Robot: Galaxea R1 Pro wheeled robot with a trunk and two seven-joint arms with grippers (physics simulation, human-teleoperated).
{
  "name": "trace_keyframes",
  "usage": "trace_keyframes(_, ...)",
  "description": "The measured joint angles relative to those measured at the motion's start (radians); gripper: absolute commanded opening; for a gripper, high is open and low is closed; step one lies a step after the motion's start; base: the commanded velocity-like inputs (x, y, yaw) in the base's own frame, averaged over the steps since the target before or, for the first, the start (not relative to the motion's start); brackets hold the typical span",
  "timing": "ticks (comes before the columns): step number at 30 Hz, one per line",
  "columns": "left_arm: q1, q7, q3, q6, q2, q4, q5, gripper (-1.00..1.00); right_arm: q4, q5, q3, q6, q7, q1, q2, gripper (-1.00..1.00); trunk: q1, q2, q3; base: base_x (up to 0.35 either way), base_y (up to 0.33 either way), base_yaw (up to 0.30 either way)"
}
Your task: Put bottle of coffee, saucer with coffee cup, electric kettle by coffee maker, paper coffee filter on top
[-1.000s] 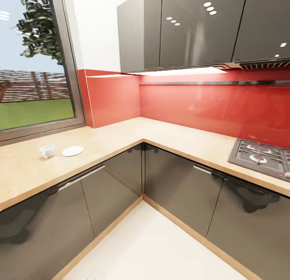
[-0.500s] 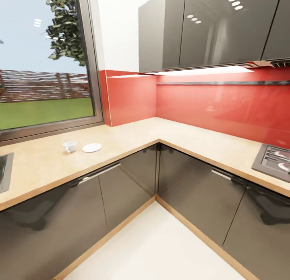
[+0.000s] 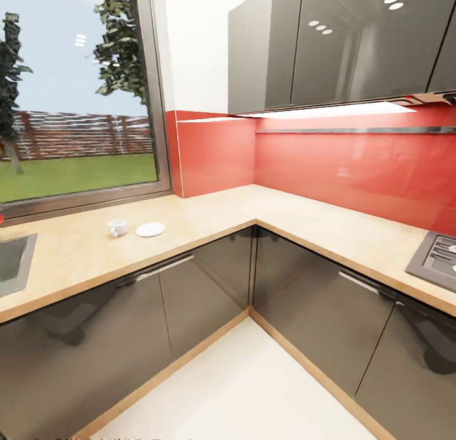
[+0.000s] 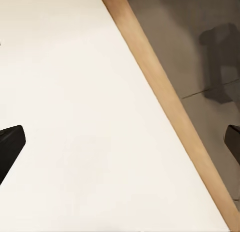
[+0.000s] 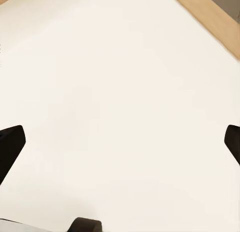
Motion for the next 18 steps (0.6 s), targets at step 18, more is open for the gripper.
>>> trace_keyframes(18, 0.000, 0.000, 0.002, 0.000, 0.000, 0.000, 0.000, 1.00, 0.000, 0.001, 0.000, 0.000, -0.006, 0.000, 0.001, 1.00, 0.000, 0.000, 0.000, 0.000, -0.008, 0.261)
